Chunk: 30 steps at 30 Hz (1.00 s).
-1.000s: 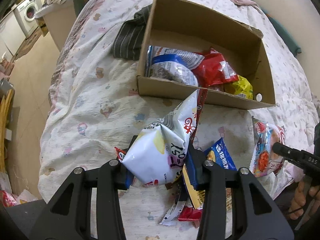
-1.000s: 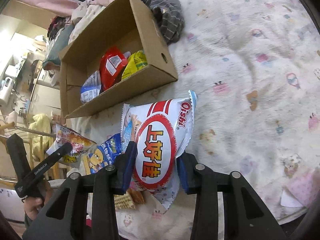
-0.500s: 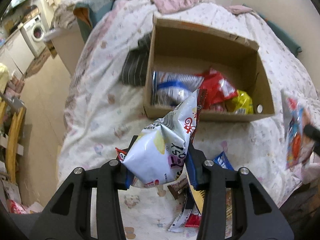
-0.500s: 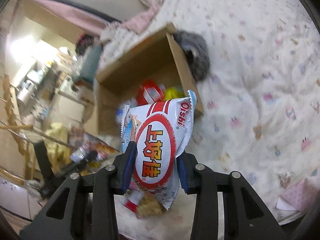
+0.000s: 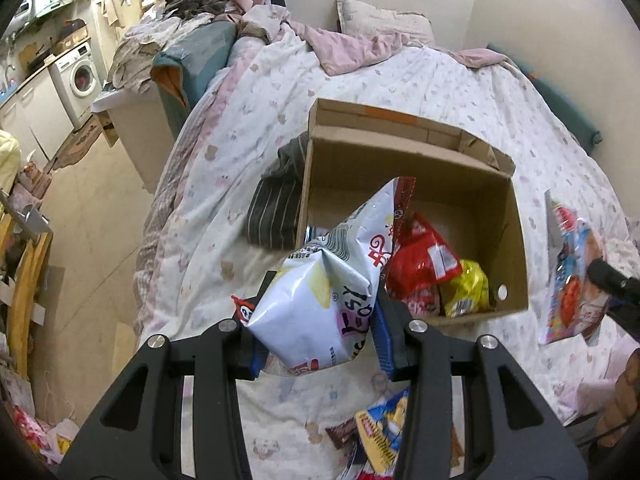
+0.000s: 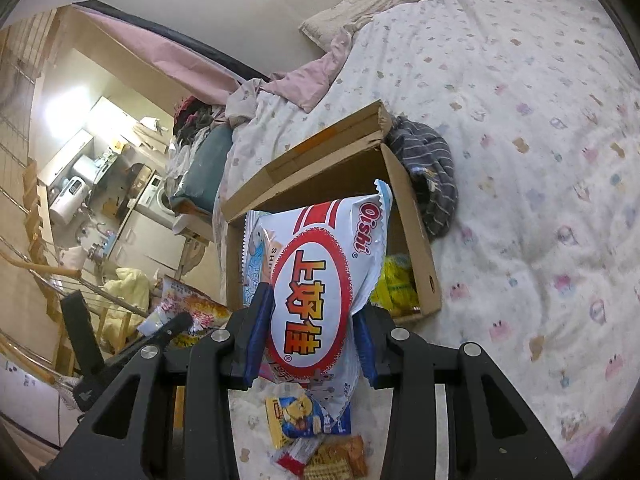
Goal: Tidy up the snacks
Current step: 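Lift both held bags and carry them over the box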
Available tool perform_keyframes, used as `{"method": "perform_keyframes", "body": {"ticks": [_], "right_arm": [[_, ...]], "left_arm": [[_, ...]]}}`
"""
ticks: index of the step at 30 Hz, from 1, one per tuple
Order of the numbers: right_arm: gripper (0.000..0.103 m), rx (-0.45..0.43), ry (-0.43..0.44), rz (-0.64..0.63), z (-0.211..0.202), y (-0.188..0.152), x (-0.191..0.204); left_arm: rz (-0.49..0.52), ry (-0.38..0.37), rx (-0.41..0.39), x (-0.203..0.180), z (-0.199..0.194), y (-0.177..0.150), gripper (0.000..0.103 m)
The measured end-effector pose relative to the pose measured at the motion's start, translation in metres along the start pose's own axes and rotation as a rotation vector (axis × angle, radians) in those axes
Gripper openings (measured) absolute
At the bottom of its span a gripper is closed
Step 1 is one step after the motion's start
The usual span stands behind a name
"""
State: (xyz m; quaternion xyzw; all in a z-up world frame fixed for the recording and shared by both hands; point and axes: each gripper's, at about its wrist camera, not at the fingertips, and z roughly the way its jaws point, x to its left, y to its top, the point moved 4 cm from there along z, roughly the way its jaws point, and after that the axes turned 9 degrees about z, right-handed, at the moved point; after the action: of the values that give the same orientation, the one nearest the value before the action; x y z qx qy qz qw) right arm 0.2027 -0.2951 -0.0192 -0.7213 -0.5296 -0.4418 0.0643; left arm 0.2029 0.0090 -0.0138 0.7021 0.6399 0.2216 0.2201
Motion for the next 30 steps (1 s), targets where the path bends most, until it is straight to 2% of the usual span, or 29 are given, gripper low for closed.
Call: {"method": "perform_keyframes", "body": {"ticks": [17,26,30], "right_arm": [[0.040,0.066,-0.092,-0.060,0.073,0.043,-0.001],[0.040,0.115,-0.120,-0.066,0.108,0.048,-0.004],[0.040,0.133,-0.116,-0.070,0.116,0.044,0.000]], "left_arm": [[0.035,-0.020,-0.032,-0.018,0.043,0.051,0.038],[0.042,-0.042,0.006,-0.026,0.081,0.052,0.038],[0.082,-0.026,-0.025,-0.030,0.079,0.058,0.038]]}}
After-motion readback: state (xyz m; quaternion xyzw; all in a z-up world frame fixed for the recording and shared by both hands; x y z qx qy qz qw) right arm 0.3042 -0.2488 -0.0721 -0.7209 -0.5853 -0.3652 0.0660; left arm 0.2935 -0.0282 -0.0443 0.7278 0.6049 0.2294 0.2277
